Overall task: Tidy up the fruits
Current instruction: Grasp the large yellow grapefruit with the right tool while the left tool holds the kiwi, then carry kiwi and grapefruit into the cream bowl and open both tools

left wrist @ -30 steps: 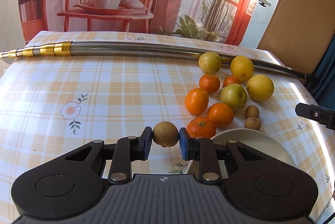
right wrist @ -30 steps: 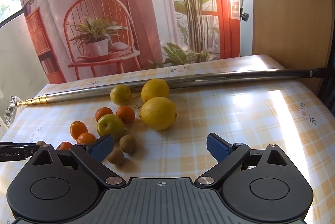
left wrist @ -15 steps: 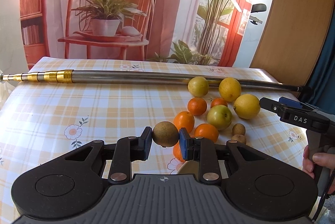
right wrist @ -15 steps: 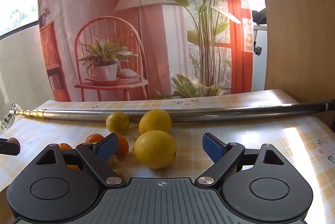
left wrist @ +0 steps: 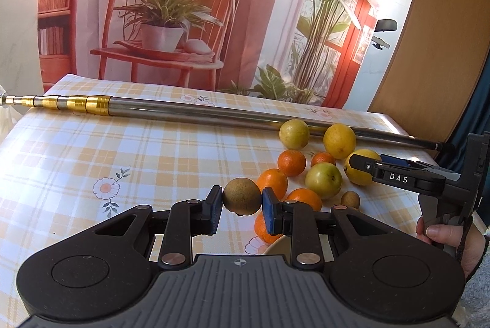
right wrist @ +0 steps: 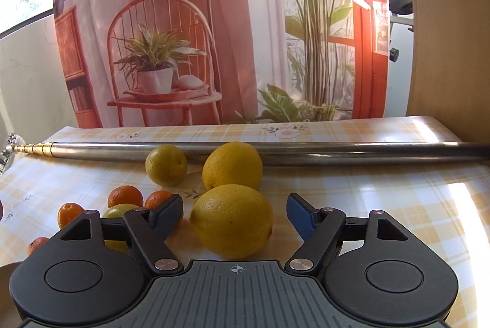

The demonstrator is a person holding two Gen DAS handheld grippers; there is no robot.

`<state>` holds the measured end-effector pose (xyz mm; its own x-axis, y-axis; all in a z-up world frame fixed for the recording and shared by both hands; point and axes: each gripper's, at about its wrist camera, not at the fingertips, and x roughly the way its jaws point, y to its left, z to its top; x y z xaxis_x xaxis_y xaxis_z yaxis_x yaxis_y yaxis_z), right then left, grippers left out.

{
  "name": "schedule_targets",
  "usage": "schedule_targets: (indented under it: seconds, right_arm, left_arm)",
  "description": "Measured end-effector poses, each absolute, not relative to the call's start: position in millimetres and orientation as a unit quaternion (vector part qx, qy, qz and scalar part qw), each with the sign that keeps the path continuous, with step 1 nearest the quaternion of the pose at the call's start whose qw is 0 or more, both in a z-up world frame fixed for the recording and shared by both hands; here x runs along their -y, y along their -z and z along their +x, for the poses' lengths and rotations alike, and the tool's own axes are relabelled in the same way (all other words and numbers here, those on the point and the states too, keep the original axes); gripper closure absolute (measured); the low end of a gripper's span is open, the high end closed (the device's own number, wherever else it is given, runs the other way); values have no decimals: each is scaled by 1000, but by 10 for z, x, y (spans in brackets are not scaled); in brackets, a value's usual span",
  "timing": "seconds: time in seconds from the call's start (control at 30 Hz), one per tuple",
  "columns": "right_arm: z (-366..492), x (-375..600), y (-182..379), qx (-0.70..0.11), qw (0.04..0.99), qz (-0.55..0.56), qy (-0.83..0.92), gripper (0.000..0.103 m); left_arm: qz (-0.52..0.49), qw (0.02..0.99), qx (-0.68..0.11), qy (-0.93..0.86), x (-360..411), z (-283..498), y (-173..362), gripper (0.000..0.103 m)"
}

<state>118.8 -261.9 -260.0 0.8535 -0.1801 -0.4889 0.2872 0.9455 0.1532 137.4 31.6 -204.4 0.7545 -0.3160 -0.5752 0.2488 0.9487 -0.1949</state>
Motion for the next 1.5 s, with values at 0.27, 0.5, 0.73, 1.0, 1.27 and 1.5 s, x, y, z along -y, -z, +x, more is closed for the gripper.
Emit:
schedule_targets:
  seconds: [0.27,0.5,0.73,1.0,1.27,1.5]
  right_arm:
    - [1258,2585,2661,-270,949,118,115,42]
    - [1237,2595,2668,-268,948,124,118,45]
    - [1200,2617,2668,-264,948,135,118,46]
    - [979,2561,2649,-255,947,147,131,47]
    - [600,2491,2597,-245,939,194,145,47]
    - [378,2253,2388,-238,946,178,129,47]
  left_arm:
    - [-59,934,-319,148,-321,1351,2053,74]
    - [-57,934,-319,153,-312,1306,2062,74]
    - [-53,933,-319,156,-306,1256,2064,74]
    - [-51,933,-318,162,-306,1184,2042,74]
    - [-44,930,-318,178,-275,1078,2034,74]
    - [-44,925,-330,186,-279,971,2093,74]
